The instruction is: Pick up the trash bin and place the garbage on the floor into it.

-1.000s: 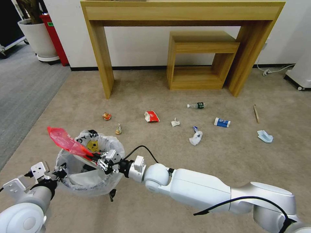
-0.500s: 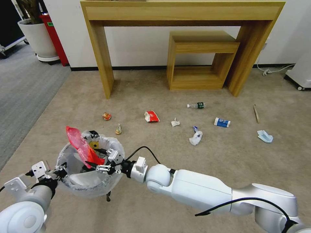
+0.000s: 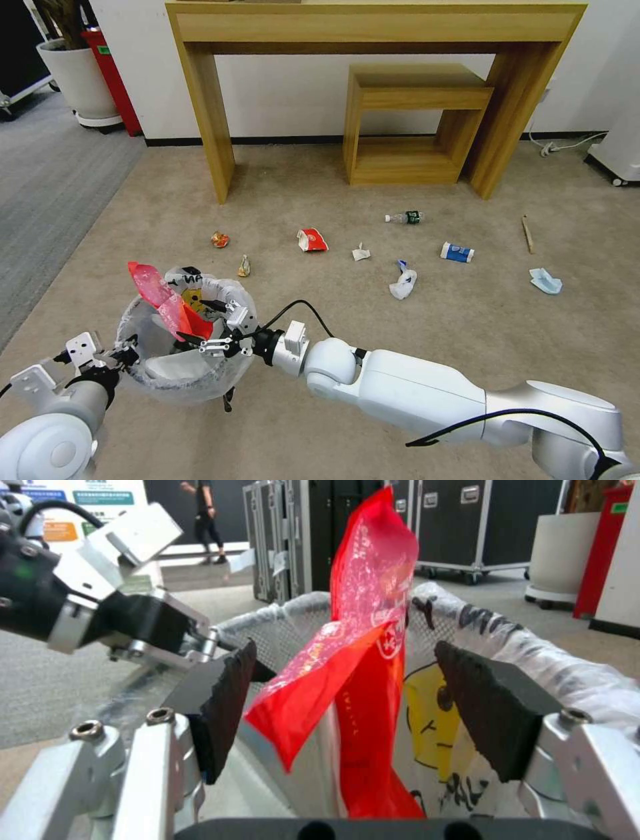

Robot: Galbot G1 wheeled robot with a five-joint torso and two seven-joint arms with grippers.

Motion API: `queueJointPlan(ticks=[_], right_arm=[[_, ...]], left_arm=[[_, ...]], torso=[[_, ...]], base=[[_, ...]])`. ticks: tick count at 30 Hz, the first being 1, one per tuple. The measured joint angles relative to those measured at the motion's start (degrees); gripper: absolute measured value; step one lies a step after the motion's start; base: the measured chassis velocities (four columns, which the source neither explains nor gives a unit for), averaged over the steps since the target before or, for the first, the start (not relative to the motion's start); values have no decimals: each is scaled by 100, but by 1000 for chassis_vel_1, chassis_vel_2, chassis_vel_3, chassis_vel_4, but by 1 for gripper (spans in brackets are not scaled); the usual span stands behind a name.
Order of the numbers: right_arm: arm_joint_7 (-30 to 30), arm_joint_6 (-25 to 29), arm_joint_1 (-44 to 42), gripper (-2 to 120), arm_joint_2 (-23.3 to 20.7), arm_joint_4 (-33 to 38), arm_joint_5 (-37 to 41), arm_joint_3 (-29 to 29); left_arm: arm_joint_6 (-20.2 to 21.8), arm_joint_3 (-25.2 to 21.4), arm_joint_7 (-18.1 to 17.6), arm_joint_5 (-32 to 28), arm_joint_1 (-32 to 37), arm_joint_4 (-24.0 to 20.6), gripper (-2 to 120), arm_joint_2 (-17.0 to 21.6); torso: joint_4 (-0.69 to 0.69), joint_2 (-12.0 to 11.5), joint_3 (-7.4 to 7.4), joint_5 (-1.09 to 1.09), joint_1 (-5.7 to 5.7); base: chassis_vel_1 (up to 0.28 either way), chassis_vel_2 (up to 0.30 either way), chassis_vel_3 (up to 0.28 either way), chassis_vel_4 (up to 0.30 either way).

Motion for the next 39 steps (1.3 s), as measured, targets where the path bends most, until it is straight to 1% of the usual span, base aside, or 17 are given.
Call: queueJointPlan(ticks=[5, 14, 17, 19, 20, 21, 22, 24, 25, 26, 28, 29, 32, 33, 35, 36, 39], right_arm=[[-32, 58, -113, 72, -227, 234, 1, 149], [-90, 143, -247, 72, -426, 422, 24, 424], [53, 47, -381, 75, -657, 688, 256, 817], [63, 41, -385, 78, -666, 696, 264, 831], [389, -155, -465, 84, -876, 894, 401, 1208], [533, -216, -498, 86, -957, 948, 450, 1361], [533, -216, -498, 86, -957, 948, 450, 1361], [874, -430, -590, 91, -1135, 1063, 522, 1772], [874, -430, -590, 91, -1135, 1063, 522, 1772], [1132, -570, -651, 92, -1237, 1134, 538, 2041], [1749, -998, -827, 89, -1475, 1262, 521, 2679], [1749, -998, -827, 89, -1475, 1262, 521, 2679], [2405, -1649, -1132, 88, -1832, 1515, 563, 3395], [2405, -1649, -1132, 88, -1832, 1515, 563, 3395], [2668, -1951, -1419, 86, -2087, 1652, 559, 3868], [2668, -1951, -1419, 86, -2087, 1652, 559, 3868], [2868, -2206, -2059, 77, -2419, 1824, 442, 4578]], left_arm=[[92, -23, -88, -123, -17, 73, 0, 37], [212, -10, -136, -181, -18, 58, 0, 15], [310, -56, -112, -204, 6, 16, 0, 23], [313, -59, -109, -204, 7, 16, 0, 24], [382, -114, -20, -128, 26, 6, 0, 27], [400, -133, 32, -74, 35, 6, 0, 27], [400, -133, 32, -74, 35, 6, 0, 27], [432, -150, 167, 78, 54, 4, 0, 19], [432, -150, 167, 78, 54, 4, 0, 19], [440, -153, 242, 148, 59, 4, 0, 16], [424, -170, 518, 393, 71, 26, 0, 12], [424, -170, 518, 393, 71, 26, 0, 12], [401, -206, 725, 629, 69, 112, 0, 20], [401, -206, 725, 629, 69, 112, 0, 20], [382, -223, 804, 731, 33, 166, 0, 22], [382, -223, 804, 731, 33, 166, 0, 22], [390, -197, 978, 938, 5, 223, 0, 15]], torso=[[0, 0, 0, 0, 0], [0, 0, 0, 0, 0], [0, 0, 0, 1, 0], [0, 0, 0, 1, 0], [0, 0, 0, 0, 0], [0, 0, 0, 1, 0], [0, 0, 0, 1, 0], [0, 0, 0, 1, 0], [0, 0, 0, 1, 0], [0, 0, 0, 1, 0], [-1, 0, 0, 2, 0], [-1, 0, 0, 2, 0], [0, 0, 0, 1, 0], [0, 0, 0, 1, 0], [0, 0, 0, 0, 0], [0, 0, 0, 0, 0], [-1, 0, 0, 0, 0]], base=[[0, 0, 0, 0], [0, 0, 0, 0], [0, 0, 0, 0], [0, 0, 0, 0], [0, 0, 0, 0], [0, 0, 0, 0], [0, 0, 0, 0], [0, 0, 0, 0], [0, 0, 0, 0], [0, 0, 0, 0], [0, 0, 0, 0], [0, 0, 0, 0], [0, 0, 0, 0], [0, 0, 0, 0], [0, 0, 0, 0], [0, 0, 0, 0], [0, 0, 0, 0]])
